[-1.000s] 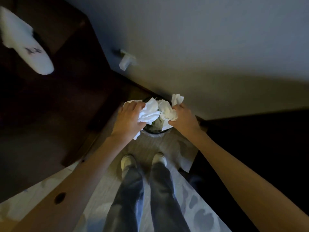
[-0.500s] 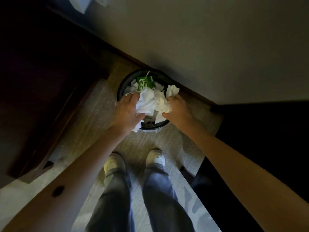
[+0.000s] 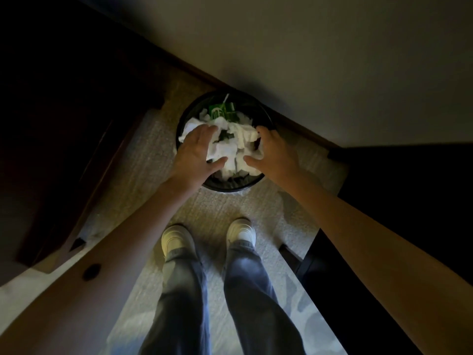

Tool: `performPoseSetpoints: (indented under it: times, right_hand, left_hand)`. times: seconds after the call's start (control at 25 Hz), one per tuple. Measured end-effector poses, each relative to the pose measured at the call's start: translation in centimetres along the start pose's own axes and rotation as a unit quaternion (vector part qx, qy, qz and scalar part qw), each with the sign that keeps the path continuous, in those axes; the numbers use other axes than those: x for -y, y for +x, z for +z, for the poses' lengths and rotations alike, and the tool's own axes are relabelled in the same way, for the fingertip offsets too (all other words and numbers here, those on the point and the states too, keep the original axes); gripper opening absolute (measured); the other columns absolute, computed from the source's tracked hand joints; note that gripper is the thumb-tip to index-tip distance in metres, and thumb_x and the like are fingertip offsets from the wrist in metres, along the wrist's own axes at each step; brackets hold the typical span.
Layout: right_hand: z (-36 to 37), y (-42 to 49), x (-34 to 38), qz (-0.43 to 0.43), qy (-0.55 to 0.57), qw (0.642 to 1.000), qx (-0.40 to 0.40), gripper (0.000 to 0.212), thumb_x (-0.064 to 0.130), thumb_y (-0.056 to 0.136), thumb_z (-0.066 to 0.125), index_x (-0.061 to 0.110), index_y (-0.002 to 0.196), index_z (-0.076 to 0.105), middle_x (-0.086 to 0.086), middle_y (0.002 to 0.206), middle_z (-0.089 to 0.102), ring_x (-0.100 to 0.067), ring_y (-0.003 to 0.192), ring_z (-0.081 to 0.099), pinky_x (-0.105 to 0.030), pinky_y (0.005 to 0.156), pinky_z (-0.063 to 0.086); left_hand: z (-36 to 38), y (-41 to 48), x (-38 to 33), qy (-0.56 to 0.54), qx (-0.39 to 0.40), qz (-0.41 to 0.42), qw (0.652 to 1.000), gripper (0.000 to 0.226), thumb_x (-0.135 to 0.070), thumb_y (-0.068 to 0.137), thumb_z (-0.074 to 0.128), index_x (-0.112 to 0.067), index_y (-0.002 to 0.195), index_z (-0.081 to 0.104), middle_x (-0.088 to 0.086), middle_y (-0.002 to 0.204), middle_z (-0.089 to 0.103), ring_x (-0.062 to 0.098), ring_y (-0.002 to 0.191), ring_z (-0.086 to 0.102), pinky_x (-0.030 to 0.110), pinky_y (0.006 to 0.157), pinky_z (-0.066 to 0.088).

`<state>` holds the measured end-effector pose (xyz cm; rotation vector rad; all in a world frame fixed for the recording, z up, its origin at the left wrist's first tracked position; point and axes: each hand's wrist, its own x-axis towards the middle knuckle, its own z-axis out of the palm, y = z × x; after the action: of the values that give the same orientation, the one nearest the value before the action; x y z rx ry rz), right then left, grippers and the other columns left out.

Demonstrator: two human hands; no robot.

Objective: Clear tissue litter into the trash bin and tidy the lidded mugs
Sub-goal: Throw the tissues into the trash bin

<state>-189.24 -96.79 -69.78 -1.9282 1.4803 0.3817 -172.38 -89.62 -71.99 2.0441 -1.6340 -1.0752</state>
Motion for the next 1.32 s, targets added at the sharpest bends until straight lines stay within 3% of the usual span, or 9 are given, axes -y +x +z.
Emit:
performPoseSetpoints:
  times: [0.24, 0.52, 0.8, 1.08, 1.2, 1.32]
  right_hand:
    - [-4.3, -2.1, 1.5, -0.014, -0.003, 1.000, -0.028, 0.065, 0.038, 0.083, 0.061, 0.011, 0.135, 0.035, -0.020, 0.130, 0.047, -0.037, 0.118, 0.047, -0.048, 0.093, 0.045]
    - [-11.0, -8.6, 4.1, -0.031, 0.001, 0.998, -0.051, 0.058, 0.036, 0.085, 0.058, 0.009, 0.132, 0.039, -0.019, 0.128, 0.048, -0.035, 0.118, 0.046, -0.047, 0.093, 0.044]
    - [-18.2, -18.3, 5.9, -0.007, 0.020, 0.991, -0.130, 0.053, 0.038, 0.088, 0.052, 0.012, 0.133, 0.040, -0.014, 0.131, 0.049, -0.032, 0.118, 0.047, -0.042, 0.093, 0.041]
    - [-23.8, -34.1, 6.0, 0.100, 0.053, 0.954, -0.279, 0.045, 0.040, 0.090, 0.047, 0.018, 0.129, 0.044, -0.006, 0.130, 0.052, -0.024, 0.121, 0.048, -0.041, 0.101, 0.038]
    - [-25.2, -42.9, 6.2, 0.138, 0.079, 0.916, -0.368, 0.042, 0.040, 0.089, 0.049, 0.020, 0.126, 0.048, -0.003, 0.127, 0.055, -0.020, 0.117, 0.051, -0.038, 0.099, 0.040]
    - [-26.1, -52.4, 5.9, 0.189, 0.094, 0.869, -0.447, 0.036, 0.038, 0.088, 0.052, 0.021, 0.120, 0.054, -0.001, 0.120, 0.060, -0.019, 0.109, 0.055, -0.035, 0.091, 0.043]
  left_hand:
    - [-3.9, -1.7, -3.4, -0.010, 0.003, 0.015, 1.000, 0.053, -0.020, 0.080, 0.066, -0.010, 0.127, 0.044, 0.015, 0.130, 0.047, 0.030, 0.116, 0.047, 0.042, 0.093, 0.045]
    - [-10.5, -6.1, -11.1, 0.030, -0.011, 0.053, 0.998, 0.050, -0.022, 0.085, 0.060, -0.010, 0.130, 0.042, 0.013, 0.132, 0.047, 0.026, 0.124, 0.041, 0.032, 0.099, 0.034]
    - [-16.9, -10.0, -21.1, 0.083, -0.021, 0.164, 0.983, 0.047, -0.024, 0.084, 0.059, -0.008, 0.127, 0.046, 0.014, 0.124, 0.054, 0.030, 0.116, 0.048, 0.045, 0.095, 0.044]
    - [-22.1, -16.5, -33.0, 0.115, 0.012, 0.357, 0.927, 0.033, -0.032, 0.086, 0.054, -0.014, 0.114, 0.055, 0.006, 0.107, 0.063, 0.024, 0.099, 0.057, 0.042, 0.085, 0.047]
    - [-23.1, -20.7, -38.2, 0.090, 0.033, 0.447, 0.889, 0.035, -0.037, 0.084, 0.047, -0.015, 0.109, 0.057, 0.004, 0.100, 0.064, 0.020, 0.091, 0.058, 0.033, 0.078, 0.046]
    - [-22.0, -25.4, -44.6, 0.045, 0.067, 0.526, 0.847, 0.034, -0.037, 0.083, 0.046, -0.016, 0.106, 0.058, 0.003, 0.099, 0.064, 0.019, 0.089, 0.060, 0.033, 0.076, 0.049]
